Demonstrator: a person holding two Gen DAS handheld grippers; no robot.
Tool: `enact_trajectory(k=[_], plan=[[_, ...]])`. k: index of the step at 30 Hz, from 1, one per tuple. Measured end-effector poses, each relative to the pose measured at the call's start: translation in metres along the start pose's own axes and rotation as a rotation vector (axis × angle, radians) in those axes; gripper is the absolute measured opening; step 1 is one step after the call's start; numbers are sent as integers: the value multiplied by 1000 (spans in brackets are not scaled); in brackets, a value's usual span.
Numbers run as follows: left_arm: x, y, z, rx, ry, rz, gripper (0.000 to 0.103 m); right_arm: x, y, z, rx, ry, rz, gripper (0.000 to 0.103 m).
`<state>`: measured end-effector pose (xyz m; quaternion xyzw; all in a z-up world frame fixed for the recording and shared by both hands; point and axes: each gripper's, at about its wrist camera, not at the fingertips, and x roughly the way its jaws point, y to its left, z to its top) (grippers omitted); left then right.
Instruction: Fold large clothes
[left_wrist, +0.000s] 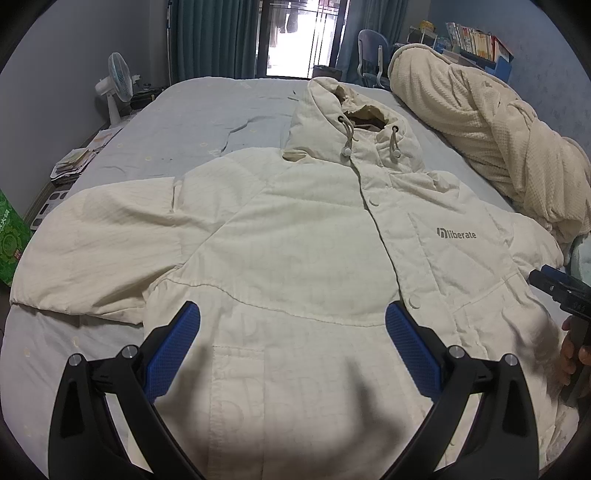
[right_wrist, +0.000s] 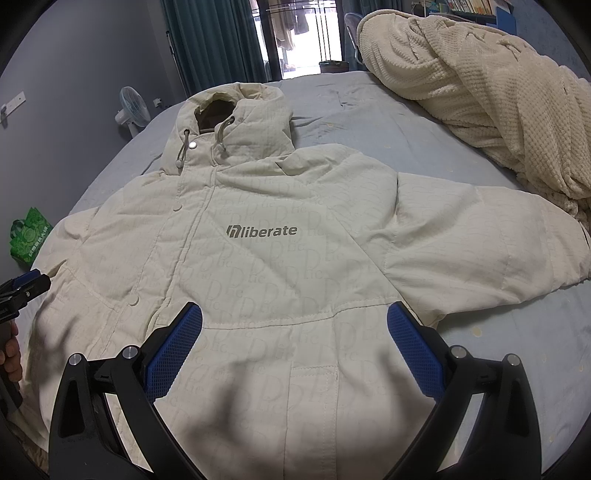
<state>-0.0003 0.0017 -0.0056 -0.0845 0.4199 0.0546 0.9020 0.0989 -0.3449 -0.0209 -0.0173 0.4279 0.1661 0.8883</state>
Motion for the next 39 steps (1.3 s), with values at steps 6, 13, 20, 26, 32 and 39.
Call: enact_trajectory(k=[6,13,20,26,32,39], plan=[[1,1,1,1,3,13,96,0,-1,1,2,0,1,96],[4,2,7,22,-23,49,96,-9,-21,8,71,-37,8,96],[5,9,13,14,-22,104,96,-15,-104,20,238,-69,-13,96],[10,10,12,-4,36,92,96,-9,-194,0,393,-56,-117,96],[13,7,10,1,37,79,96,-3,-270,-38,649,-82,-95,96],[18,7,8,6,52,93,96,24,-296,-47,715,-54,-92,91]])
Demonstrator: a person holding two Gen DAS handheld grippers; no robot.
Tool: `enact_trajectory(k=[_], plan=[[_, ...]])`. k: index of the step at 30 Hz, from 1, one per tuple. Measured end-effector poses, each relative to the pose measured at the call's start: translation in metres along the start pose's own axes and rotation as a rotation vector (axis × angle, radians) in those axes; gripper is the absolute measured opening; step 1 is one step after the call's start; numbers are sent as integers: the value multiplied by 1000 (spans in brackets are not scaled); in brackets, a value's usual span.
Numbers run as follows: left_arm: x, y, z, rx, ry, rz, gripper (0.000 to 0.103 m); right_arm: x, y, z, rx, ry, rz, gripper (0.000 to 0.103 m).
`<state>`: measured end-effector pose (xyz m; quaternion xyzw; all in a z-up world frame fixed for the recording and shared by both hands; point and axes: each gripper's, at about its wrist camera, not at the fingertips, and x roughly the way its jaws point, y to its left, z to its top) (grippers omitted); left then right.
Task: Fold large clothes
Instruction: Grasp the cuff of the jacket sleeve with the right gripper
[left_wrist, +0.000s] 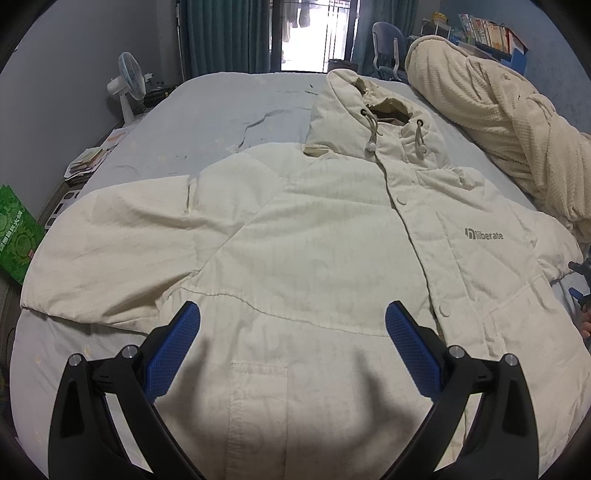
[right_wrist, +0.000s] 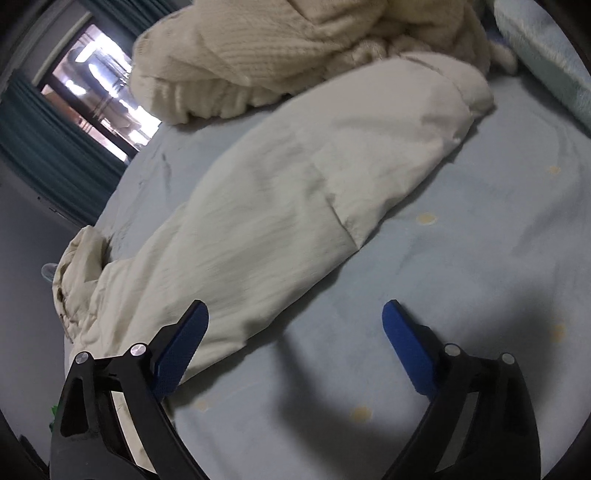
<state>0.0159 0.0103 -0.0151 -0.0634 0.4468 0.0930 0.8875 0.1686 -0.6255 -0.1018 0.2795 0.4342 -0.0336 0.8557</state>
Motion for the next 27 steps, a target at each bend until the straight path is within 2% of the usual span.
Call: enact_trajectory(k=[3,7,9,10,12,14,15,21,27], plan=[[3,1,-1,-5,2,4,96,10,6,8,-21,-18,-15,92],[7,3,-1,-7,8,10,96,24,12,25,-11,-35,19,91],[9,3,0,-7,12,13,96,29,12,31,-5,-45,27,84],[9,3,0,-8,13,14,96,30,12,33,2,-53,31,78],[10,3,0,-10,15,14,96,29,9,38,34,-63,22,37],[10,3,1,-12,11,10,96,22,3,39,85,-82,51,19],[10,3,1,-11,10,7,96,18,1,40,102,-93,71,16],[6,2,1,-8,6,-7,96,-24,19,42,92,-202,182,9],[-1,3,2,-19,-9,-19,96,-74,86,37,-20,-291,315,8]])
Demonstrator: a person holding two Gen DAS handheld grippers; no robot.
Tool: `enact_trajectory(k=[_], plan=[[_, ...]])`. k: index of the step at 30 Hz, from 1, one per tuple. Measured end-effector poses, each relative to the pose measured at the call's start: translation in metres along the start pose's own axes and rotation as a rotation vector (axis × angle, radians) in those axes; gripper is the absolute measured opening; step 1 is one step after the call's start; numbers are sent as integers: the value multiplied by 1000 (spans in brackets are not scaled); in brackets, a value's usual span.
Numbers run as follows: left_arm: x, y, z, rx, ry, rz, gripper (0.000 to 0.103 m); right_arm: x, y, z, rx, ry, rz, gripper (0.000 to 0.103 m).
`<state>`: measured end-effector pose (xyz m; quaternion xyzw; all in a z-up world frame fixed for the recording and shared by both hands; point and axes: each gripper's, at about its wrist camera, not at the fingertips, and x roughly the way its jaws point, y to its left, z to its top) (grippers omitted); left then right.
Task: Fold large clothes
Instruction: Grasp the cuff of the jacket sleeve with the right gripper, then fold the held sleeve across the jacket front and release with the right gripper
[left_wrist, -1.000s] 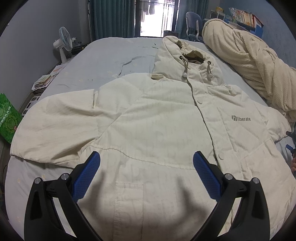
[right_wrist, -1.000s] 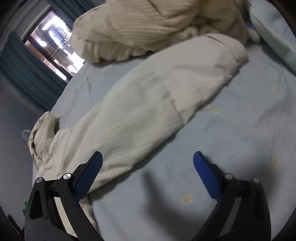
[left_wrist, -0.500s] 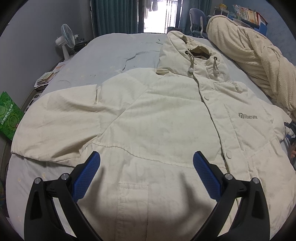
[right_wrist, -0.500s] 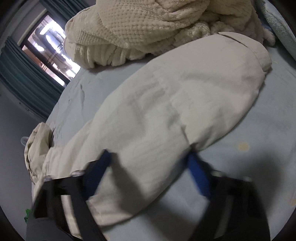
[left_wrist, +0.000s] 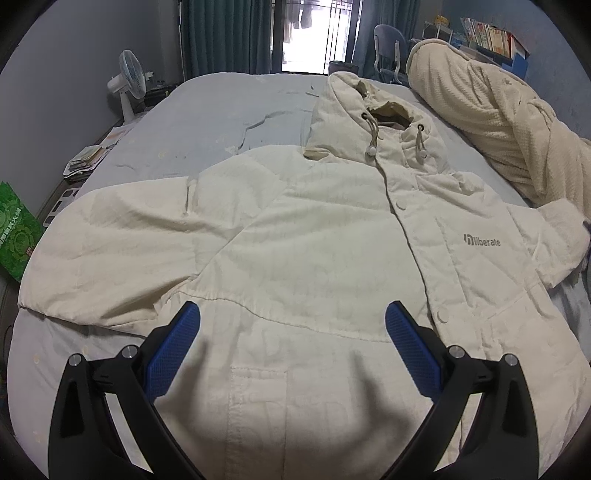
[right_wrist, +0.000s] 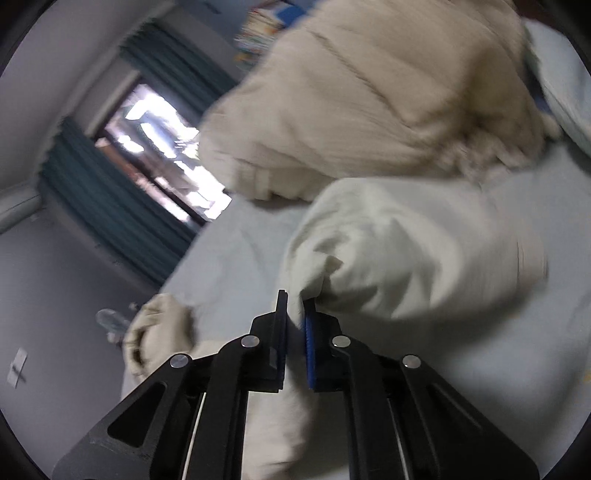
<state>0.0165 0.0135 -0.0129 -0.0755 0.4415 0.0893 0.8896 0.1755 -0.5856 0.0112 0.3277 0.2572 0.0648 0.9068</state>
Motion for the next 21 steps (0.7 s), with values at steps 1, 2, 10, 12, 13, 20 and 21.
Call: enact_trajectory(k=[1,2,10,12,13,20,21], plan=[[-1,0,0,-2,-2,0,96,-1,16,-1,-23,-3,24,8],[-2,1,1,-5,-5,-2,96,-4,31,-3,-49,-4,49,7],[-16,10,4,-44,-43,-29,96,-8,143,-46,-243,71,180,7],[-19,12,5,-56,-50,-37,96,-6,164,-63,-281,100,195,7],[-20,13,6,-61,-54,-42,96,-5,177,-73,-310,114,200,7],[-31,22,10,-95,-86,-73,96,10,223,-126,-406,210,222,7],[-32,23,11,-100,-88,-76,96,14,225,-132,-415,224,220,7]])
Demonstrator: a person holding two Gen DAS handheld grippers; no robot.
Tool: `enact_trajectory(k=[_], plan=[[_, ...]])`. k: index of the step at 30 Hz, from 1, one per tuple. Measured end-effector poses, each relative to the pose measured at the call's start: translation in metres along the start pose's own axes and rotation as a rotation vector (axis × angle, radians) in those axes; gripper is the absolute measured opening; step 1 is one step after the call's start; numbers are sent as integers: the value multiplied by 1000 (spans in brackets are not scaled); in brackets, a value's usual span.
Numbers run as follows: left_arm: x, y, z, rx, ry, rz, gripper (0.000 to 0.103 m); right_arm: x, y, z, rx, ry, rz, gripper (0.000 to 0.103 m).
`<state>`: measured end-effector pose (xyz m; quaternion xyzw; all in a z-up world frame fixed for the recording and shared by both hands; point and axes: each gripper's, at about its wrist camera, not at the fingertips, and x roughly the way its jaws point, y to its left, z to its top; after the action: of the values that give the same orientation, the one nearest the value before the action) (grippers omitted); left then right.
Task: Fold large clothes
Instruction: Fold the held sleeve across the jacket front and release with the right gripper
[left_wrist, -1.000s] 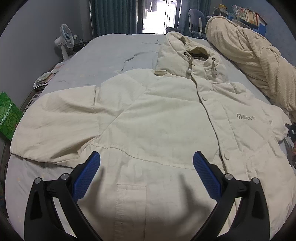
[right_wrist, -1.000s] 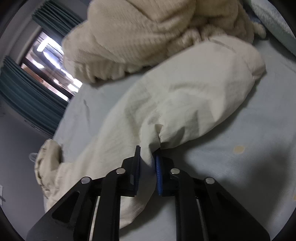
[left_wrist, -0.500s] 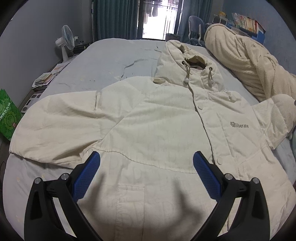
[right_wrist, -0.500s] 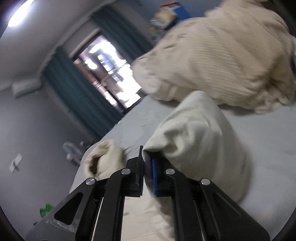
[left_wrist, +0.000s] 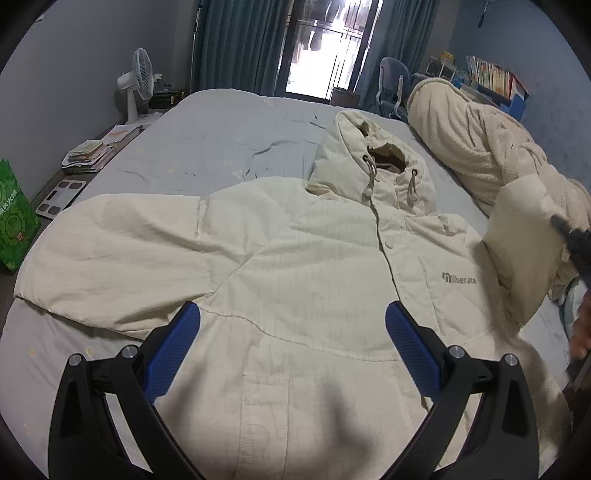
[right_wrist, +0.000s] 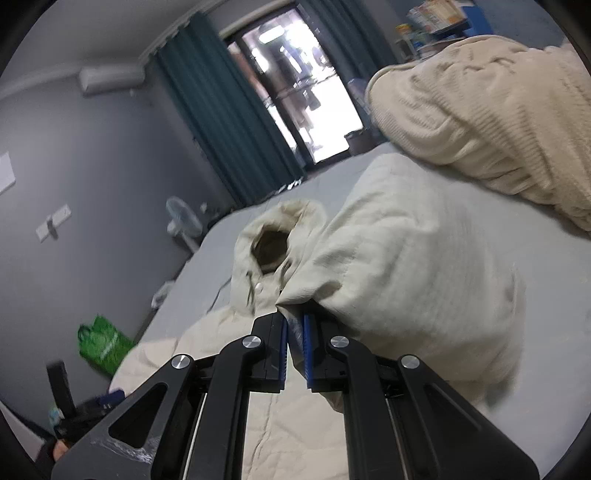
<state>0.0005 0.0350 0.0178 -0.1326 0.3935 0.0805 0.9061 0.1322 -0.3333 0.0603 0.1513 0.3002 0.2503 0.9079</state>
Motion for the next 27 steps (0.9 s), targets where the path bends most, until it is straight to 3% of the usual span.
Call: enact_trajectory(k=[10,19,22,27], plan=[[-5,8,3,-38,-14,-8,96,74,23,-64,-105,265,-13,7],[-2,6,1,-23,-9,0,96,98,13,-88,-94,377,-15,11],[-3,7,0,-19,-7,1,96,99,12,-90,-90,400,-7,19],[-3,7,0,-21,-2,1,96,72,18,-86,-112,391,17,52]])
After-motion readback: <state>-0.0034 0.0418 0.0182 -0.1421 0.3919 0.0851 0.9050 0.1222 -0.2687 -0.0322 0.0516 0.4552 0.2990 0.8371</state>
